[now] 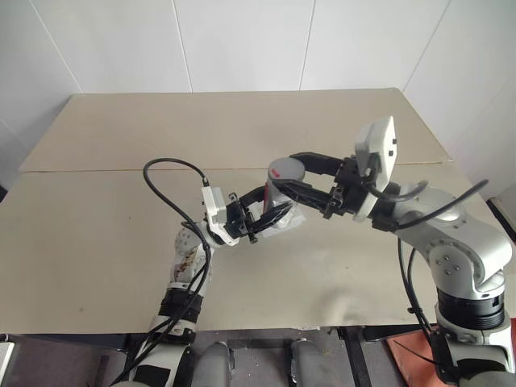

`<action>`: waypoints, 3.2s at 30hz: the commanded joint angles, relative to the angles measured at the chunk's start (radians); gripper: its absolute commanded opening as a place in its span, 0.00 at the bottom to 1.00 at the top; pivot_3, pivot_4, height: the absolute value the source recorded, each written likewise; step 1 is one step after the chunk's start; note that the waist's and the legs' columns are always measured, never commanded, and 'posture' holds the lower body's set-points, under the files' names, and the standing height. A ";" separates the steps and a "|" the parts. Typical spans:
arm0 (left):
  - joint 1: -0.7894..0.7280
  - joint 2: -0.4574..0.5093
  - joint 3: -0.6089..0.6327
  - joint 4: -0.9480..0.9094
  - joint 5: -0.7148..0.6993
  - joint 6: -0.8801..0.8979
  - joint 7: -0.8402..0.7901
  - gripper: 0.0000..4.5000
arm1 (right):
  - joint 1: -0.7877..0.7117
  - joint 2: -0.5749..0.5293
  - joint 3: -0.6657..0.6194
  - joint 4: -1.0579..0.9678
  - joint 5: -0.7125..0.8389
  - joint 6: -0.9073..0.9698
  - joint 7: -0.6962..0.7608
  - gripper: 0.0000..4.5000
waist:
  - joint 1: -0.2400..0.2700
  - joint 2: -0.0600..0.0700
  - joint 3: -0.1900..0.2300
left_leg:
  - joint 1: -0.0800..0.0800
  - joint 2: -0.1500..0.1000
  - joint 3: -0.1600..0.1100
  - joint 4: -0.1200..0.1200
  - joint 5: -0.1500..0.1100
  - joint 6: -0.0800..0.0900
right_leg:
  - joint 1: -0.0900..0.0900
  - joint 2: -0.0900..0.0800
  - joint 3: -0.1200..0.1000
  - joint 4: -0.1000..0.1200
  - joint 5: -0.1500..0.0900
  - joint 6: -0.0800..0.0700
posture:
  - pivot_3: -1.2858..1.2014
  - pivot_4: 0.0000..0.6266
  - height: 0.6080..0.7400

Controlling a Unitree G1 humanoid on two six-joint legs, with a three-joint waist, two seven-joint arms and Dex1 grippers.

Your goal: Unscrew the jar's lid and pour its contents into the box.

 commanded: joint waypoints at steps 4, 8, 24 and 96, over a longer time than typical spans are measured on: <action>-0.006 0.009 -0.016 0.010 0.033 -0.069 -0.020 0.47 | -0.111 0.065 -0.120 -0.017 0.188 0.052 -0.106 0.62 | -0.001 0.000 0.000 | 0.000 0.000 0.000 0.000 0.000 0.000 | 0.000 0.000 0.000 0.001 0.000 0.000 | 0.52 0.24 1.00; -0.006 0.005 -0.015 0.014 0.026 -0.073 -0.016 0.47 | -0.136 0.058 -0.143 -0.025 0.229 0.065 -0.161 0.62 | 0.001 0.000 0.000 | 0.000 0.000 0.000 0.000 0.000 0.000 | 0.000 0.000 0.000 0.001 0.000 0.000 | 0.52 0.24 1.00; 0.028 0.117 0.062 -0.105 -0.016 0.019 0.084 0.47 | 0.438 -0.221 -0.123 -0.080 -0.111 0.189 -0.328 0.62 | 0.000 0.000 0.000 | 0.000 0.000 0.001 -0.001 0.000 0.000 | 0.000 0.000 0.001 -0.002 0.000 0.000 | 0.52 0.24 1.00; -0.938 0.342 -0.624 1.121 1.296 -0.752 1.336 0.47 | 0.475 -0.211 -0.318 -0.389 0.077 0.235 -0.330 0.99 | 0.022 -0.010 0.005 | -0.011 -0.009 0.003 0.000 0.003 0.002 | -0.003 -0.011 0.000 -0.013 0.007 0.014 | 0.52 0.24 1.00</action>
